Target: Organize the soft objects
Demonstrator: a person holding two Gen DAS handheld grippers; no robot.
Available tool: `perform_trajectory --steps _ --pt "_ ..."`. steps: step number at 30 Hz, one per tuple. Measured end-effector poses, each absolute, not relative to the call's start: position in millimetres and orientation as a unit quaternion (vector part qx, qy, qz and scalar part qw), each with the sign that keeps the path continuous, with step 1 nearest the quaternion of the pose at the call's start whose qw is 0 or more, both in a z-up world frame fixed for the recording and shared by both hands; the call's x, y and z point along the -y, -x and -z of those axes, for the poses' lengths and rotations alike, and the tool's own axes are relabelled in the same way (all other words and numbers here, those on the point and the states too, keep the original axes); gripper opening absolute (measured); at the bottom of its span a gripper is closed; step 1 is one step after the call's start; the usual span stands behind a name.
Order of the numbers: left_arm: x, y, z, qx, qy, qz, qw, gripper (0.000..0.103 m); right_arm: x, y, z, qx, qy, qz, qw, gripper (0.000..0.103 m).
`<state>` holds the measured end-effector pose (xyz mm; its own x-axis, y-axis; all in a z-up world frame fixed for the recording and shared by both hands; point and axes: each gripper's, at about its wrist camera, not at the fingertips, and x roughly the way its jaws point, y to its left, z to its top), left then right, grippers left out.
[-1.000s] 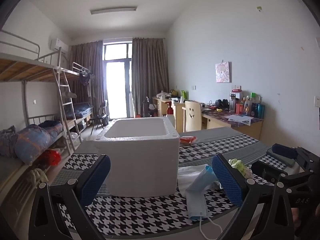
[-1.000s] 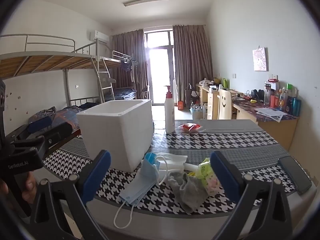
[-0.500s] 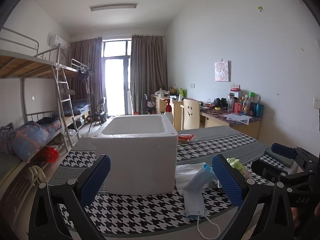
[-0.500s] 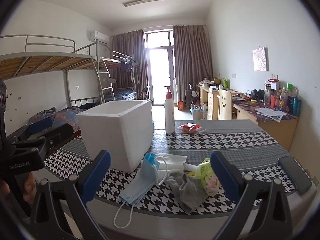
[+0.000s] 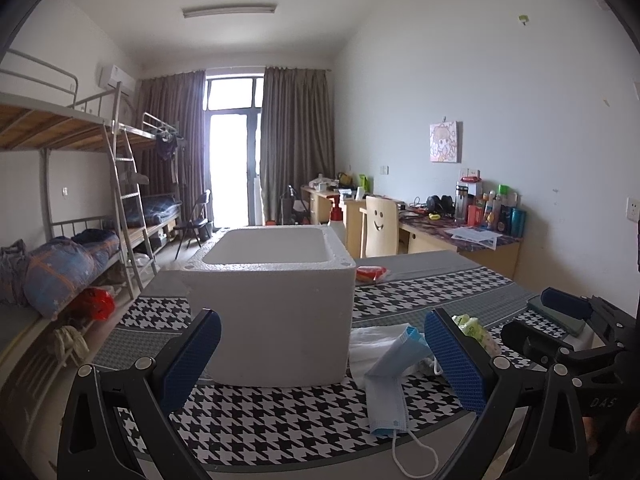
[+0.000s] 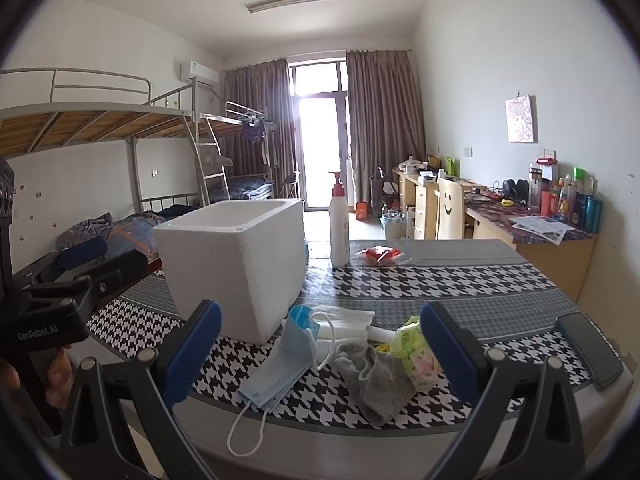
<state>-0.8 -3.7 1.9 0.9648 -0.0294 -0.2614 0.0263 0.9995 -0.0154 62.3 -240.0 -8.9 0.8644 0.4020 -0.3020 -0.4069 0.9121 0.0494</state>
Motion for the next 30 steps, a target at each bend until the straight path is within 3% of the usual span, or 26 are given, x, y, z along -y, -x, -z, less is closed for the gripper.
perform_trajectory --steps 30 --pt "-1.2 -13.9 9.6 -0.155 0.012 0.019 0.988 0.102 235.6 -75.6 12.5 -0.169 0.013 -0.205 0.964 0.101"
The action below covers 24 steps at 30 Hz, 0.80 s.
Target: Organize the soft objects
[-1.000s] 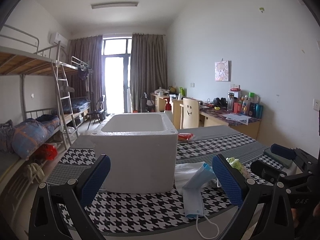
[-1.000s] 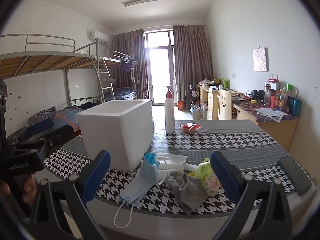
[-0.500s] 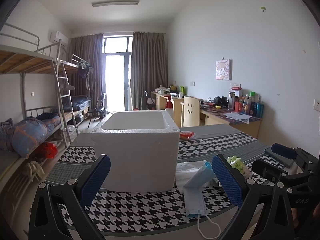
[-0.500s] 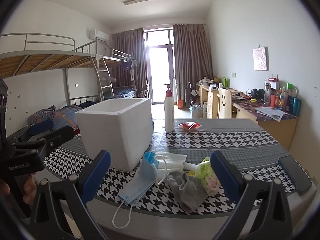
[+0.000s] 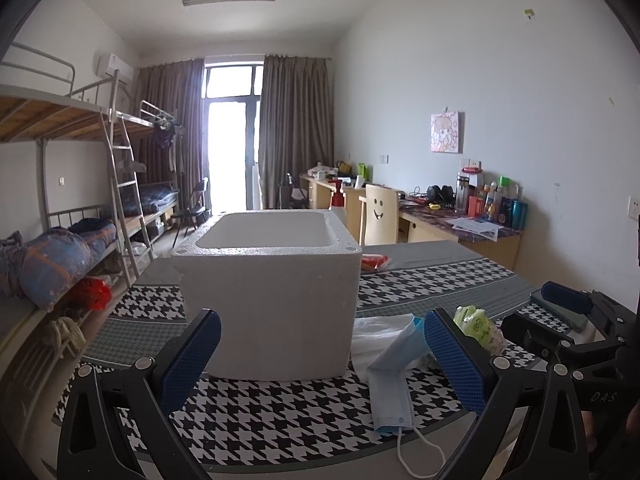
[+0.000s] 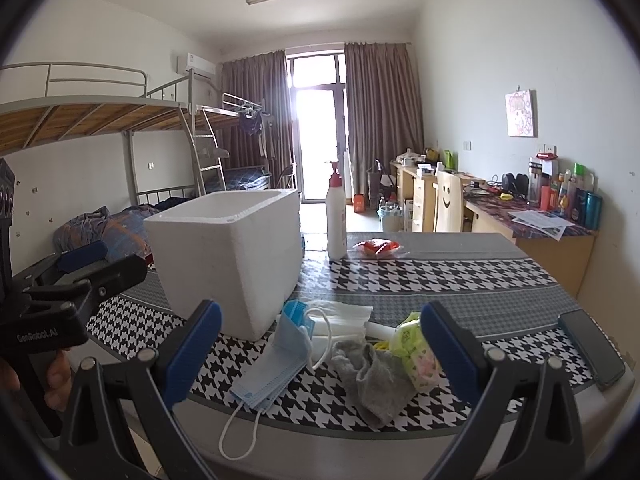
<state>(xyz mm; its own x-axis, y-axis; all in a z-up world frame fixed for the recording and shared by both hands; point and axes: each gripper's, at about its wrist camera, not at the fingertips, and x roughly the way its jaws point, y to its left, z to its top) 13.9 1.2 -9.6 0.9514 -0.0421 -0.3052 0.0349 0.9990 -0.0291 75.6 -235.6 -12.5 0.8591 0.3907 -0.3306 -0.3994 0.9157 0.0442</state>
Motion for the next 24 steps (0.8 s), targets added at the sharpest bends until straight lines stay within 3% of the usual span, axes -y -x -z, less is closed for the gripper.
perform_trajectory --steps 24 --pt "19.9 -44.9 32.7 -0.221 -0.004 0.056 0.974 0.102 247.6 -104.0 29.7 -0.211 0.005 -0.194 0.958 0.101"
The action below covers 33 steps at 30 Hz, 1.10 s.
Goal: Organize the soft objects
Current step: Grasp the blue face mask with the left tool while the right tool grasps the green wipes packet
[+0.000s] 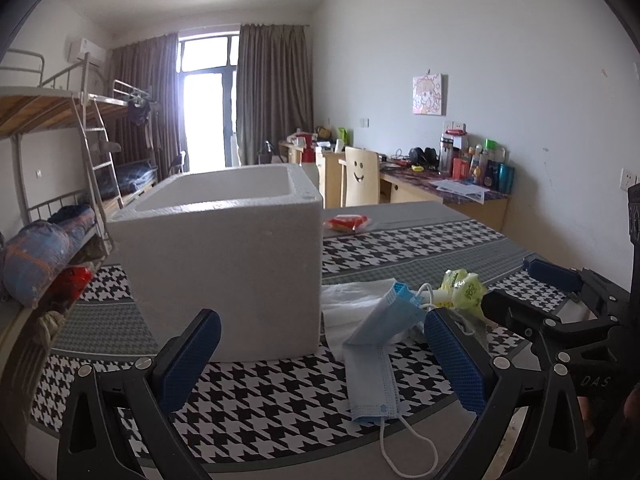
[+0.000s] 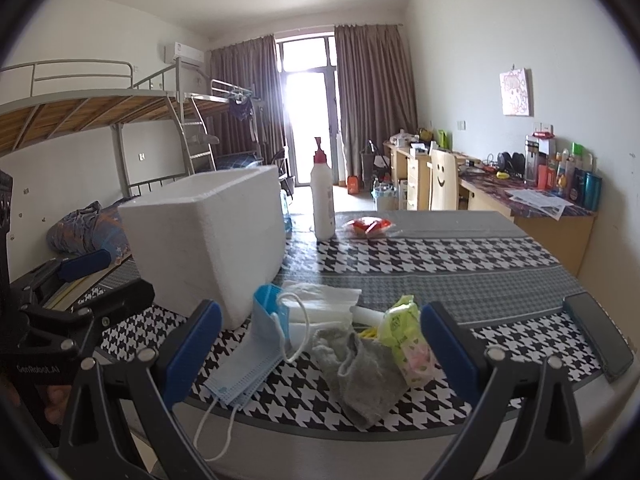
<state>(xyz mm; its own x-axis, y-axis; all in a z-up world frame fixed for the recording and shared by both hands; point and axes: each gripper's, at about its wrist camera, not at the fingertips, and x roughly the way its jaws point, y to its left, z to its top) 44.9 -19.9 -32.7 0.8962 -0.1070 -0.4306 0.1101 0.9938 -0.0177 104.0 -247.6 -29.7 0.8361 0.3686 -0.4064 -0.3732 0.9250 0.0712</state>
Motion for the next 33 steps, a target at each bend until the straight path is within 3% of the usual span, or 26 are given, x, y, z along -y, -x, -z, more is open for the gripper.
perform_trajectory --steps 17,33 --pt "36.9 -78.0 64.1 -0.288 -0.022 0.082 0.954 0.101 260.9 -122.1 49.7 -0.250 0.007 -0.162 0.955 0.101" --pt "70.2 -102.8 73.6 -0.302 -0.056 0.131 0.942 0.080 283.8 -141.3 65.9 -0.277 -0.003 -0.142 0.950 0.101"
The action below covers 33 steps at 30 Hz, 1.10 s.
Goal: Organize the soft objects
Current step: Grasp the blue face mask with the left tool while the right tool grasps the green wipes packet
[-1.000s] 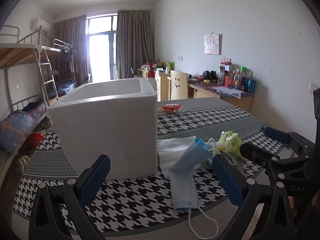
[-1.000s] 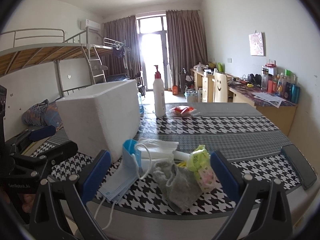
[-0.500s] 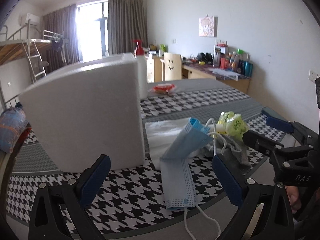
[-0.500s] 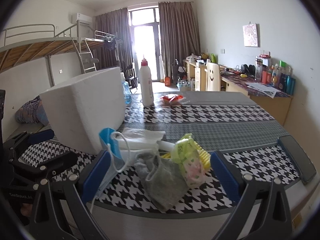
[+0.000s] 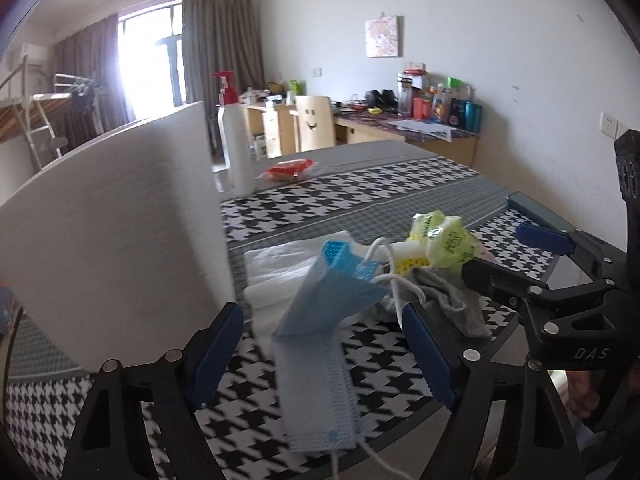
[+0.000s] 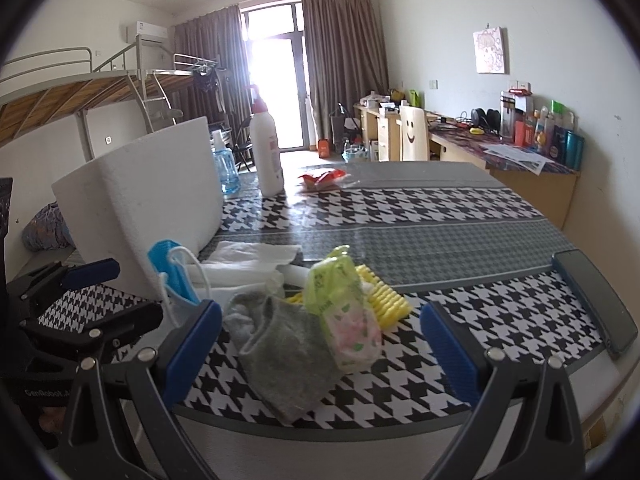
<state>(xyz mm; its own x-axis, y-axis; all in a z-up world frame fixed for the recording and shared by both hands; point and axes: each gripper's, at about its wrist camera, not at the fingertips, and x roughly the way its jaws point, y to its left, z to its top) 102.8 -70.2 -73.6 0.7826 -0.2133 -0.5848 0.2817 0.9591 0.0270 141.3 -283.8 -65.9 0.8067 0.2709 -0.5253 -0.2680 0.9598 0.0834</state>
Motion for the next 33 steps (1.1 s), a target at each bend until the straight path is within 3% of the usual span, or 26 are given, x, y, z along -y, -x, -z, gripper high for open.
perform_trajectory --steps 10,18,20,25,30,33 --pt "80.1 -122.3 81.3 -0.318 -0.066 0.146 0.935 0.062 293.7 -153.7 74.6 -0.292 -0.013 -0.134 0.947 0.101" --pt "79.8 -129.5 85.5 -0.326 -0.068 0.145 0.932 0.029 291.9 -160.4 77.8 -0.299 -0.010 -0.145 0.943 0.100" --pt "79.7 -129.3 85.8 -0.327 -0.069 0.148 0.931 0.021 291.2 -160.8 77.5 -0.299 -0.009 -0.147 0.943 0.096" --pt "79.9 -130.5 87.6 -0.330 -0.071 0.151 0.929 0.011 291.9 -163.8 78.7 -0.310 -0.015 -0.151 0.938 0.079" --pt "78.5 -129.1 87.3 -0.332 -0.066 0.158 0.927 0.009 291.7 -165.1 81.3 -0.320 -0.015 -0.154 0.935 0.060" --pt "79.5 -128.3 87.7 -0.332 -0.068 0.163 0.927 0.008 290.7 -165.8 83.5 -0.325 -0.012 -0.152 0.933 0.059"
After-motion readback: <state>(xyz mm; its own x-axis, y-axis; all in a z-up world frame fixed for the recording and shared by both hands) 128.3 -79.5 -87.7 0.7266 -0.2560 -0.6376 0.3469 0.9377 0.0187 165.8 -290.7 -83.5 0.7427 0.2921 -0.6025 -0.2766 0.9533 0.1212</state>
